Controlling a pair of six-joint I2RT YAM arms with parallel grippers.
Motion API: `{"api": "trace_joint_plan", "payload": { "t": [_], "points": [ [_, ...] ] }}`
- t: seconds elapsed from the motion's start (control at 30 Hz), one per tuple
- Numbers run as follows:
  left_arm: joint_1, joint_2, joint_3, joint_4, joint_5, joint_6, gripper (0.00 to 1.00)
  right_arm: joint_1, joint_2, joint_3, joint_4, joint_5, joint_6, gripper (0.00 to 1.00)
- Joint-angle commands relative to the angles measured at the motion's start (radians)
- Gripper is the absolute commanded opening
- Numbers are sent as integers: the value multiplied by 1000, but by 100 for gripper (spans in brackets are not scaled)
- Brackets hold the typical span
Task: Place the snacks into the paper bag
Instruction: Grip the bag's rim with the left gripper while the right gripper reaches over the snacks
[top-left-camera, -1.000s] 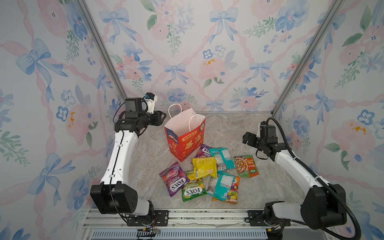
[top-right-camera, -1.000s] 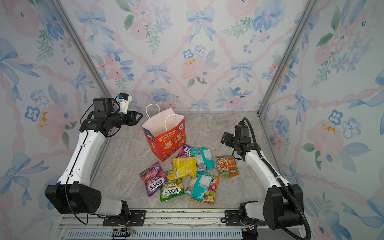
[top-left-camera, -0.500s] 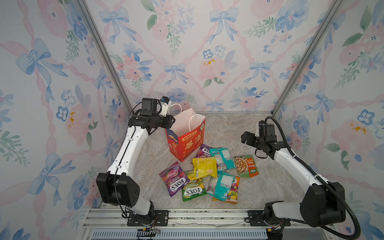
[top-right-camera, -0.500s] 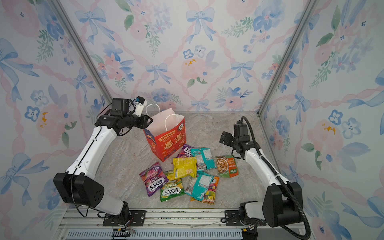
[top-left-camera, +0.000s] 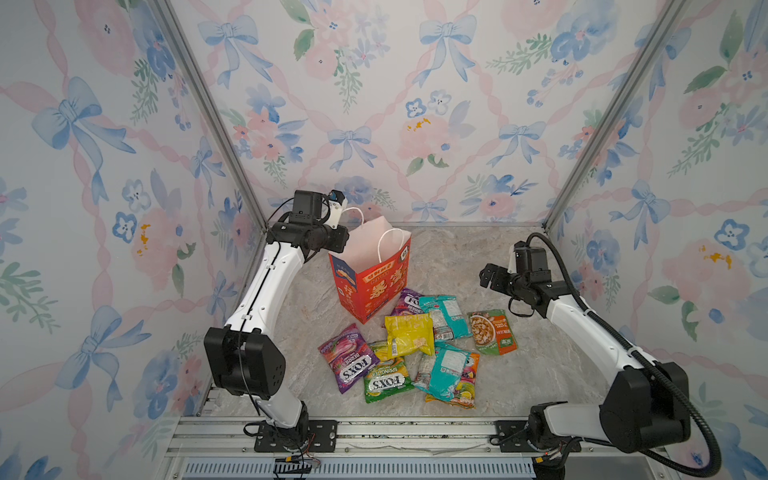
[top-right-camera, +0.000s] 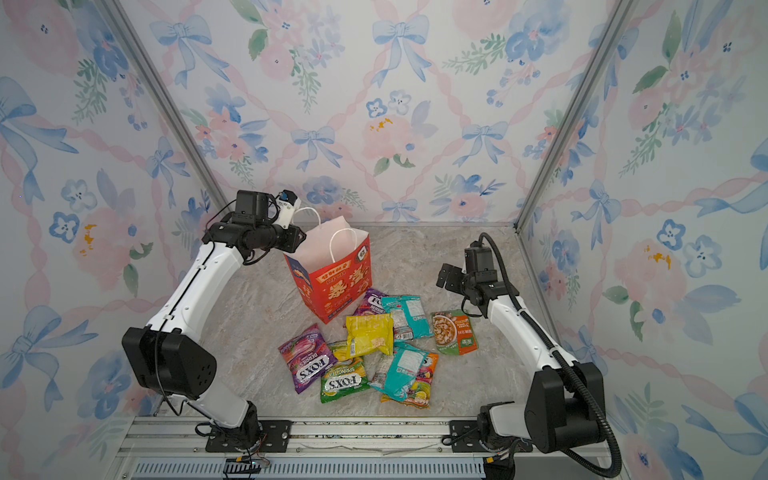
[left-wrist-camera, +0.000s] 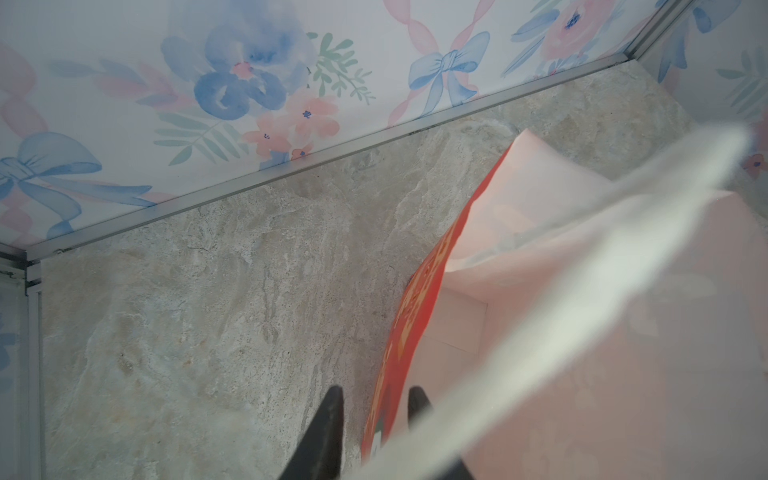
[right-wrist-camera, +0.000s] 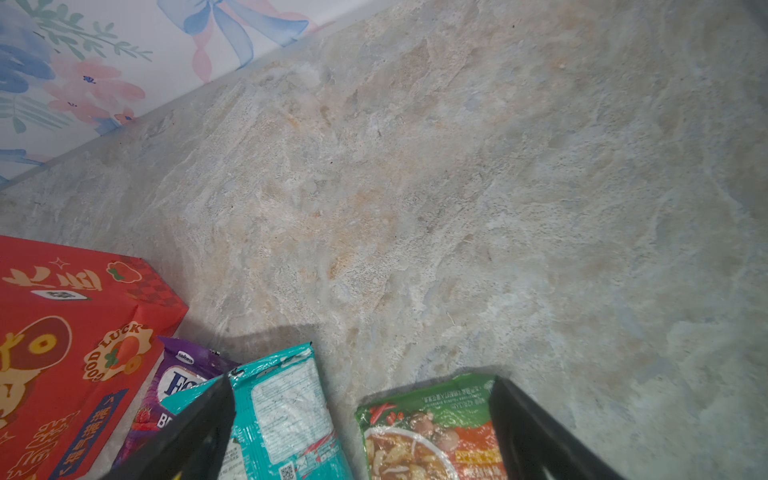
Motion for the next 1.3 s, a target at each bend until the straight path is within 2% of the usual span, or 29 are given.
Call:
{"api": "trace_joint_plan", "payload": {
  "t": [0.0,0.1,0.2,0.27,0.57,0.73,1.0,1.13,1.27],
  "points": [
    [-6,21,21,-9,24,10,26,29,12,43,-36,-24,13,99],
    [-8,20,23,-9,41,8,17,64,17,54,-62,-46,30,100],
    [-8,16,28,-8,50,6,4,121,15,50,-75,-61,56,96],
    [-6,15,31,-8,58,1,0,171,14,43,-79,-69,77,93],
    [-8,-10,19,-8,78,-25,0,419,-6,-25,-35,-122,260,80],
    [-7,-33,0,-7,73,-33,0,551,14,-38,-33,-107,323,77],
    [-5,-85,-34,-7,84,-43,0,591,49,-72,-62,-124,376,68],
    [-3,-114,-51,-7,102,-54,0,594,-57,-122,-152,-86,401,68],
    [-3,-131,-67,-7,137,-70,0,594,-225,-197,-241,-34,470,68]
  ]
}}
